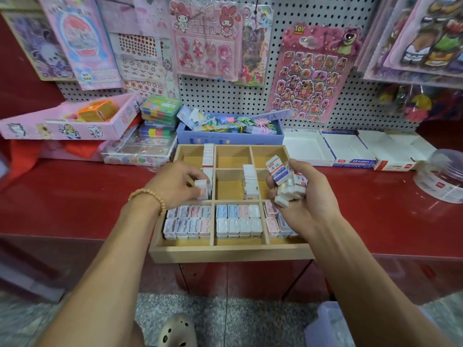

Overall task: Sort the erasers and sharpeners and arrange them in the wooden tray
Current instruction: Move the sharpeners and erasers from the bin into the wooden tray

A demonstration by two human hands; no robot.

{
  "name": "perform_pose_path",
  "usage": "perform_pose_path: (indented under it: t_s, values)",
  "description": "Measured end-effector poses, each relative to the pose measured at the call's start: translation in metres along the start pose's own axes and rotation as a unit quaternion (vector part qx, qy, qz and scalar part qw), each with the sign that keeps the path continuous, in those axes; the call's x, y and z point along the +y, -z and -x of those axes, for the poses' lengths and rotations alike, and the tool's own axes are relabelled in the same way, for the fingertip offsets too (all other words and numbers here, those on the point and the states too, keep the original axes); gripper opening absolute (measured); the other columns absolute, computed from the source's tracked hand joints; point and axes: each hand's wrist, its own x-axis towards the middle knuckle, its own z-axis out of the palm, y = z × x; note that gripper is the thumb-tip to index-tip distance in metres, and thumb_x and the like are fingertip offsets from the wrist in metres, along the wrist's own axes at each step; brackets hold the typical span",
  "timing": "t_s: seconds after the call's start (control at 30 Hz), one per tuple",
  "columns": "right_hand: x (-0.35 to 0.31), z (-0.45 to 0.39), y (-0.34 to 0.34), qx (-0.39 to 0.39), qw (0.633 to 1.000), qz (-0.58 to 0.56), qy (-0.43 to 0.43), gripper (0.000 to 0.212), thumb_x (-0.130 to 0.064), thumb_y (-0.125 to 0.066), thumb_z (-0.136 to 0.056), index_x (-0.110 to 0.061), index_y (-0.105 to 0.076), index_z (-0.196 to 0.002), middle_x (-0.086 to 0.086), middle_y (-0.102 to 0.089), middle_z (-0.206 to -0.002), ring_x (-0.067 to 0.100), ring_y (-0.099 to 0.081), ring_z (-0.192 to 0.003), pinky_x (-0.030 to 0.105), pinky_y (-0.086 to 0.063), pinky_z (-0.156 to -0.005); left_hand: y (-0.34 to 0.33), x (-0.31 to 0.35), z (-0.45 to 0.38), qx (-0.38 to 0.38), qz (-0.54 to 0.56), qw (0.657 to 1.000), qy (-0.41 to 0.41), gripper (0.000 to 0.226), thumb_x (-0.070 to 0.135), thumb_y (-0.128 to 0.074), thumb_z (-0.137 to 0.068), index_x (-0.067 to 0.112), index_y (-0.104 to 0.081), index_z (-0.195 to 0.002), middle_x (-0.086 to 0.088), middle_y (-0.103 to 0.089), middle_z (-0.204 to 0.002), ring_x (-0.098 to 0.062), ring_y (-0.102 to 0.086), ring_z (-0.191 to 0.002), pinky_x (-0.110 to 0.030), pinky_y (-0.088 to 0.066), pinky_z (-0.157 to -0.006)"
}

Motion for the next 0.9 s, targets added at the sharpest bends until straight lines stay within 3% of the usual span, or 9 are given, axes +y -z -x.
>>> perform_pose_path:
  t_s: [0.13, 0.33, 0.4, 0.53, 0.63, 0.73, 0.83, 0.9]
  values:
    - [0.002, 0.000, -0.002, -0.004, 1.000, 0.013, 0.004, 0.016, -0.020, -0.060, -0.093, -0.006, -0.063, -0.101, 0.011, -0.068, -0.077, 0.019, -0.065, -0.063, 0.025, -0.044, -0.054, -0.013, 0.003, -0.005, 0.003, -0.044, 0.999, -0.021, 0.019, 0.018, -0.081, -0.078, 0.020, -0.075, -0.096, 0.007, -0.069, -0.098, 0.001, -0.055, -0.070, -0.025, -0.049, -0.082]
    - [0.002, 0.001, -0.001, -0.009, 1.000, 0.015, 0.009, 0.019, -0.019, -0.060, -0.093, -0.007, -0.061, -0.107, 0.011, -0.069, -0.080, 0.020, -0.066, -0.064, 0.025, -0.044, -0.053, -0.011, -0.003, -0.009, -0.012, 0.020, 1.000, -0.010, 0.002, 0.021, -0.072, -0.086, 0.021, -0.073, -0.085, 0.008, -0.070, -0.091, 0.008, -0.053, -0.052, -0.012, -0.039, -0.060]
    - [0.002, 0.002, -0.001, -0.009, 1.000, 0.011, 0.005, 0.015, -0.018, -0.060, -0.092, -0.007, -0.062, -0.103, 0.011, -0.070, -0.080, 0.021, -0.065, -0.065, 0.026, -0.043, -0.058, -0.013, -0.002, -0.010, -0.017, 0.017, 1.000, -0.008, 0.006, 0.015, -0.073, -0.084, 0.018, -0.072, -0.089, 0.005, -0.066, -0.087, 0.003, -0.055, -0.059, -0.012, -0.040, -0.060]
    - [0.004, 0.004, 0.001, -0.012, 1.000, 0.015, -0.002, 0.012, -0.018, -0.061, -0.092, -0.009, -0.062, -0.098, 0.012, -0.071, -0.081, 0.022, -0.065, -0.065, 0.028, -0.045, -0.059, -0.010, -0.002, -0.015, -0.013, 0.003, 1.000, 0.017, 0.022, 0.017, -0.083, -0.074, 0.018, -0.068, -0.090, 0.003, -0.066, -0.084, -0.010, -0.059, -0.073, -0.023, -0.049, -0.072]
    - [0.002, 0.004, 0.004, -0.022, 0.999, 0.024, -0.003, 0.027, -0.019, -0.064, -0.087, -0.008, -0.059, -0.111, 0.013, -0.071, -0.083, 0.023, -0.066, -0.063, 0.027, -0.048, -0.052, -0.009, 0.008, -0.018, 0.059, -0.042, 0.997, -0.004, 0.014, 0.026, -0.077, -0.081, 0.023, -0.066, -0.090, 0.008, -0.064, -0.084, -0.013, -0.059, -0.083, -0.032, -0.051, -0.080]
    - [0.001, 0.004, 0.007, -0.039, 0.999, 0.034, -0.002, 0.044, -0.020, -0.067, -0.076, -0.009, -0.055, -0.116, 0.013, -0.070, -0.085, 0.023, -0.066, -0.063, 0.027, -0.048, -0.051, -0.013, 0.039, -0.016, 0.114, 0.048, 0.990, -0.073, 0.005, 0.026, -0.065, -0.091, 0.022, -0.068, -0.092, 0.014, -0.062, -0.084, -0.005, -0.058, -0.081, -0.021, -0.047, -0.074]
    - [0.000, 0.002, 0.011, -0.062, 0.997, 0.040, -0.003, 0.041, -0.020, -0.065, -0.074, -0.011, -0.055, -0.113, 0.012, -0.069, -0.084, 0.023, -0.064, -0.062, 0.027, -0.046, -0.052, -0.025, 0.074, -0.016, 0.013, 0.239, 0.966, -0.101, 0.013, 0.025, -0.070, -0.087, 0.021, -0.070, -0.099, 0.012, -0.067, -0.087, -0.001, -0.063, -0.076, -0.017, -0.047, -0.067]
    - [-0.002, 0.001, 0.015, -0.071, 0.997, 0.043, 0.000, 0.034, -0.022, -0.064, -0.076, -0.009, -0.061, -0.107, 0.010, -0.067, -0.081, 0.022, -0.062, -0.063, 0.027, -0.046, -0.053, -0.032, 0.090, -0.016, -0.078, 0.282, 0.949, -0.118, 0.021, 0.021, -0.076, -0.081, 0.018, -0.070, -0.102, 0.013, -0.068, -0.082, -0.002, -0.064, -0.072, -0.017, -0.047, -0.063]
